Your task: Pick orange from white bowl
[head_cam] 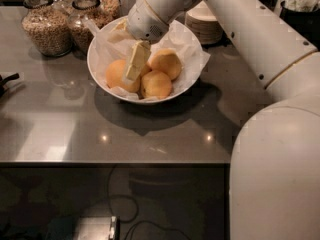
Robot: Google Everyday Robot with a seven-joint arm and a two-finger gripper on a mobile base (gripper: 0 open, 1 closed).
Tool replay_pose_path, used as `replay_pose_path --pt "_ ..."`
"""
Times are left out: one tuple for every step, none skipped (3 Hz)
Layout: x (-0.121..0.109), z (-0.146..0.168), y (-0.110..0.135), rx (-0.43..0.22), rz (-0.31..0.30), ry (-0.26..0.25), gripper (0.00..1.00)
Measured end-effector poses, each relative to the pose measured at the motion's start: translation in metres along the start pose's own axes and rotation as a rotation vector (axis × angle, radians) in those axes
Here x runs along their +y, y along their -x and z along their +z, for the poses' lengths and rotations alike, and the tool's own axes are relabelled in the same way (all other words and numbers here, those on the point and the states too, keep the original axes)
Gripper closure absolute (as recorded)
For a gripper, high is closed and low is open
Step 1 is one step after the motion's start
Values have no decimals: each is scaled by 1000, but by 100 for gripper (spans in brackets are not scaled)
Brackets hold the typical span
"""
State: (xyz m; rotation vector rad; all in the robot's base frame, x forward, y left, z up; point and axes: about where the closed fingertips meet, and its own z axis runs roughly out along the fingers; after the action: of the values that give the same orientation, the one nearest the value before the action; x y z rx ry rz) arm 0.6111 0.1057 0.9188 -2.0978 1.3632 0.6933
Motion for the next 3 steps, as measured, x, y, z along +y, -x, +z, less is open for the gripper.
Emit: replay_pose_path --pt "-3 -4 0 21 -20 -6 9" --pt "-8 11 -2 41 -57 7 9" --pt "-10 32 -7 56 -123 28 21"
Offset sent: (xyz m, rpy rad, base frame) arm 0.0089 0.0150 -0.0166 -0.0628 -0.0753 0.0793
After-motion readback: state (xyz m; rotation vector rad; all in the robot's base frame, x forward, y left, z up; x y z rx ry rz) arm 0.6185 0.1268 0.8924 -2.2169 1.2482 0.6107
